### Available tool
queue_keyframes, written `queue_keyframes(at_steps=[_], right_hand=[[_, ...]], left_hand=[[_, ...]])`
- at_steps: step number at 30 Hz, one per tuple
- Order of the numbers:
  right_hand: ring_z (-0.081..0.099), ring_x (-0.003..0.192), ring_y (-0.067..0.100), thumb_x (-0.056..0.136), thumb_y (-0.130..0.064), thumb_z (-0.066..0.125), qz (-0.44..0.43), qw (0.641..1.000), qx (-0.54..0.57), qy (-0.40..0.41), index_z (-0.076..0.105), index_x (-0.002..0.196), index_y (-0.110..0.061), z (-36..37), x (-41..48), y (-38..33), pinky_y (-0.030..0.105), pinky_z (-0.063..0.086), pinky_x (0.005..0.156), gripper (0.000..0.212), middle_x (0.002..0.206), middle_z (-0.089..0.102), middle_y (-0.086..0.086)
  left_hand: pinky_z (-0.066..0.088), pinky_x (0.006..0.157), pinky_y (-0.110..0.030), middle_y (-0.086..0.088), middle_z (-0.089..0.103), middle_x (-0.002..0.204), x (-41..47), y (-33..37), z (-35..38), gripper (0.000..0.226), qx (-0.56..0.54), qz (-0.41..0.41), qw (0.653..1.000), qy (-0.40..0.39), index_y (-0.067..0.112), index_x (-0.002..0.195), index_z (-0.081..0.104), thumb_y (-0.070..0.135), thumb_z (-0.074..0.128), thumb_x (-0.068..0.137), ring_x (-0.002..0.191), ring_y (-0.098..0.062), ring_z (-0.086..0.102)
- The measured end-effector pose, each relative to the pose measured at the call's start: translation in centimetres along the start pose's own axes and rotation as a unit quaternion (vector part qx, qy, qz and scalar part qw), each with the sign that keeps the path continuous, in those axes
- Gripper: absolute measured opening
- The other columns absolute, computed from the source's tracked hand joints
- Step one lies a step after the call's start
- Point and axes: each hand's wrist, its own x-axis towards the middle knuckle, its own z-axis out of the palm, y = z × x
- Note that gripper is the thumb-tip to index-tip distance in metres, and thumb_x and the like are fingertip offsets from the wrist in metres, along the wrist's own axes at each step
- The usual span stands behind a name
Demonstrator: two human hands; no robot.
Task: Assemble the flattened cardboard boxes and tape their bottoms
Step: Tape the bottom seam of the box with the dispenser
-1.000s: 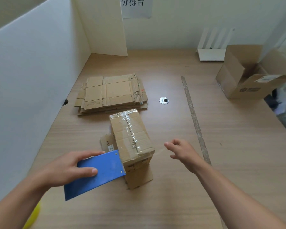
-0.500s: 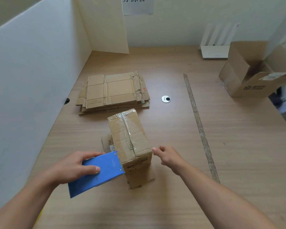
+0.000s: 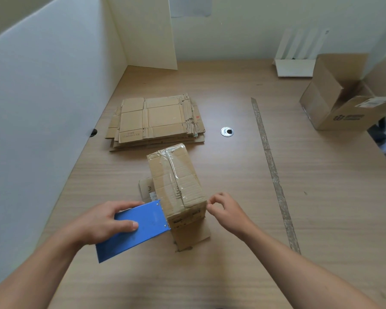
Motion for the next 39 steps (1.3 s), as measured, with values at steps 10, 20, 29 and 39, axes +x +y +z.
queue_keyframes(at_steps=[10,20,29,39], right_hand=[[0.048,0.121,0.015,0.089,-0.031,0.074,-0.042,0.997,-0.052,-0.036,0.059,0.071,-0.034,-0.7,1.2,-0.6,0.027,0.033,0.103,0.023,0.120,0.054,-0.003],[0.044,0.118,0.018,0.094,-0.044,0.063,-0.098,0.965,-0.242,-0.007,0.066,0.088,-0.026,-1.1,2.4,-0.9,0.037,0.040,0.098,0.019,0.117,0.050,-0.011],[0.036,0.126,0.019,0.087,-0.039,0.073,-0.213,0.912,-0.330,-0.120,0.061,0.103,-0.020,-3.7,4.3,-1.9,0.042,0.043,0.099,0.027,0.130,0.047,-0.003],[0.048,0.116,0.023,0.093,-0.037,0.067,-0.262,0.905,-0.328,-0.073,0.063,0.091,-0.018,-2.8,4.5,-1.1,0.041,0.049,0.085,0.020,0.121,0.055,0.001]], left_hand=[[0.049,0.093,-0.030,0.030,0.063,0.113,0.1,-0.2,-0.7,0.045,0.039,-0.015,0.999,-0.019,0.068,0.108,0.052,0.058,0.064,0.066,0.097,0.003,0.063],[0.050,0.097,-0.042,0.024,0.065,0.114,0.5,0.2,-0.8,0.046,0.035,-0.013,0.999,-0.028,0.063,0.112,0.056,0.057,0.063,0.067,0.100,-0.006,0.065],[0.049,0.098,-0.044,0.020,0.065,0.116,0.7,0.0,-0.7,0.052,0.034,-0.009,0.999,-0.037,0.058,0.120,0.056,0.056,0.064,0.068,0.101,-0.010,0.065],[0.051,0.095,-0.037,0.024,0.068,0.110,0.7,-0.6,-1.0,0.048,0.026,-0.008,0.999,-0.038,0.063,0.114,0.056,0.055,0.065,0.068,0.096,-0.003,0.066]])
